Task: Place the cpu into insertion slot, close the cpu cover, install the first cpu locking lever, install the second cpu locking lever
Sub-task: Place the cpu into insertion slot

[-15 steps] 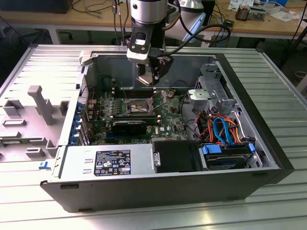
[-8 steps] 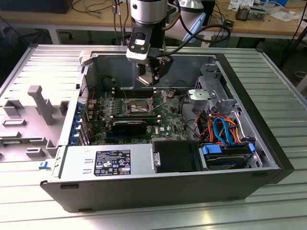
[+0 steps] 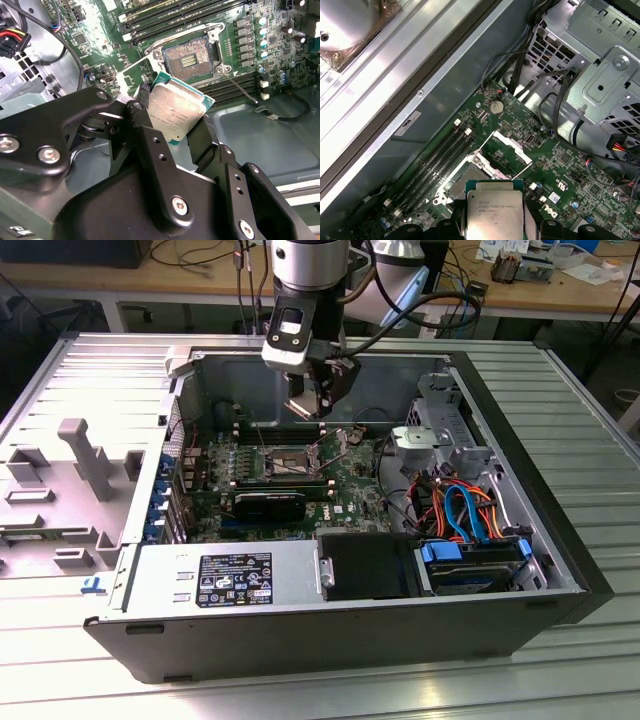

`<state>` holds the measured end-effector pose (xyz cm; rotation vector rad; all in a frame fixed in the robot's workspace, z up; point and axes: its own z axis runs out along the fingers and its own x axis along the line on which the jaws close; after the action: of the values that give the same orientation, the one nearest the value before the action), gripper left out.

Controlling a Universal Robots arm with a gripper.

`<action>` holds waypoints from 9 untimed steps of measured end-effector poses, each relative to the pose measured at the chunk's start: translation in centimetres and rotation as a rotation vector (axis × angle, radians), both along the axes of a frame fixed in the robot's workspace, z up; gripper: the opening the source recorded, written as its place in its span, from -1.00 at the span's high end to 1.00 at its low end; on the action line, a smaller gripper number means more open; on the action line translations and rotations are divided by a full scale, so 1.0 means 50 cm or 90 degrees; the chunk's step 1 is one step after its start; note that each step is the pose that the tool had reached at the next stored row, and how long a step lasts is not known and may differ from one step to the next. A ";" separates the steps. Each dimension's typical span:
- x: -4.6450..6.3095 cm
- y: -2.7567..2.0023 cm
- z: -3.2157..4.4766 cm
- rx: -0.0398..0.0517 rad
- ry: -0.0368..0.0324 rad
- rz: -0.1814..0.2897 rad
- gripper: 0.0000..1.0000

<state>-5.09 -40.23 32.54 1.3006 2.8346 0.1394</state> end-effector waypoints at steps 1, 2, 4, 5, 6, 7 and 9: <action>0.000 0.0000 0.000 0.0000 0.0000 -0.003 -0.09; 0.000 0.0000 0.000 0.0000 0.0000 -0.005 -0.09; 0.000 0.0000 0.000 0.0000 0.0000 -0.009 -0.09; 0.000 0.0000 0.000 0.0000 0.0000 -0.011 -0.09; 0.000 0.0000 0.000 0.0000 0.0000 -0.014 -0.09; 0.000 0.0000 -0.001 0.0000 0.0000 -0.017 -0.09; 0.000 0.0000 -0.001 0.0000 0.0000 -0.021 -0.09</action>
<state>-5.09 -40.23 32.51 1.3463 2.8117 0.1389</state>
